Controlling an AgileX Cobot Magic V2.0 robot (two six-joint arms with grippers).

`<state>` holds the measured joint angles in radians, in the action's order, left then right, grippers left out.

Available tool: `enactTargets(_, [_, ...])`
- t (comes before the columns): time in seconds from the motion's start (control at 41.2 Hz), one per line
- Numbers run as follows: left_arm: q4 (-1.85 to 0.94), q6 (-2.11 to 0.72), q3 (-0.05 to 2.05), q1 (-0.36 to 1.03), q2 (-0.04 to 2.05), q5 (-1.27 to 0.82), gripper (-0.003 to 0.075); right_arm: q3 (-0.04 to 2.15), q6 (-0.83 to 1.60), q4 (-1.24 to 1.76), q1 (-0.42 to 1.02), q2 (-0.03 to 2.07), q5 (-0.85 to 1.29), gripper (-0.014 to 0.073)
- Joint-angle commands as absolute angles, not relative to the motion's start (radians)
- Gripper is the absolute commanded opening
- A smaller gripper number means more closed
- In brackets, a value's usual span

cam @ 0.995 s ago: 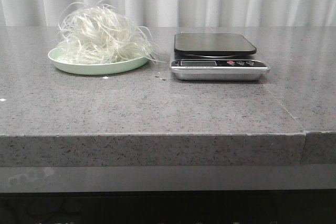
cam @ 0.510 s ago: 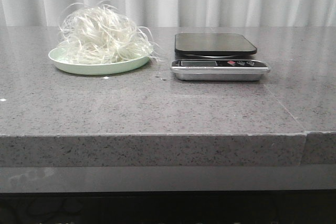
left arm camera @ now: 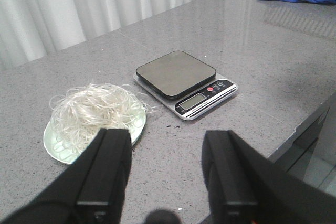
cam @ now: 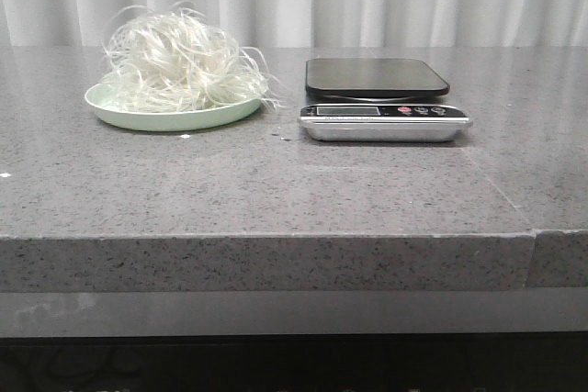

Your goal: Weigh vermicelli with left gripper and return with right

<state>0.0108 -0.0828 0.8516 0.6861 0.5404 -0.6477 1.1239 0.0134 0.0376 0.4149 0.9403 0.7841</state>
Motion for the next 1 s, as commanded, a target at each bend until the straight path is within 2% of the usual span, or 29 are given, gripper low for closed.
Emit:
enactTargets(0.0, [0.0, -0.082, 0.876, 0.692, 0.548, -0.578, 0.0386, 1.056, 0.011, 0.029, 0.401, 0.823, 0.71, 0.0461])
enactTargets(0.364, [0.0, -0.082, 0.876, 0.692, 0.548, -0.578, 0.0386, 0.835, 0.011, 0.032, 0.401, 0.476, 0.829, 0.0461])
enactTargets(0.728, [-0.018, -0.073, 0.876, 0.692, 0.548, -0.578, 0.0386, 0.825, 0.035, 0.031, 0.401, 0.424, 0.869, 0.0458])
enactTargets(0.825, [-0.028, -0.073, 0.876, 0.692, 0.548, -0.578, 0.0386, 0.825, 0.035, 0.031, 0.401, 0.424, 0.868, 0.042])
enactTargets(0.971, [-0.04, -0.073, 0.876, 0.692, 0.548, -0.578, 0.0363, 0.825, 0.035, 0.031, 0.401, 0.424, 0.867, 0.0298])
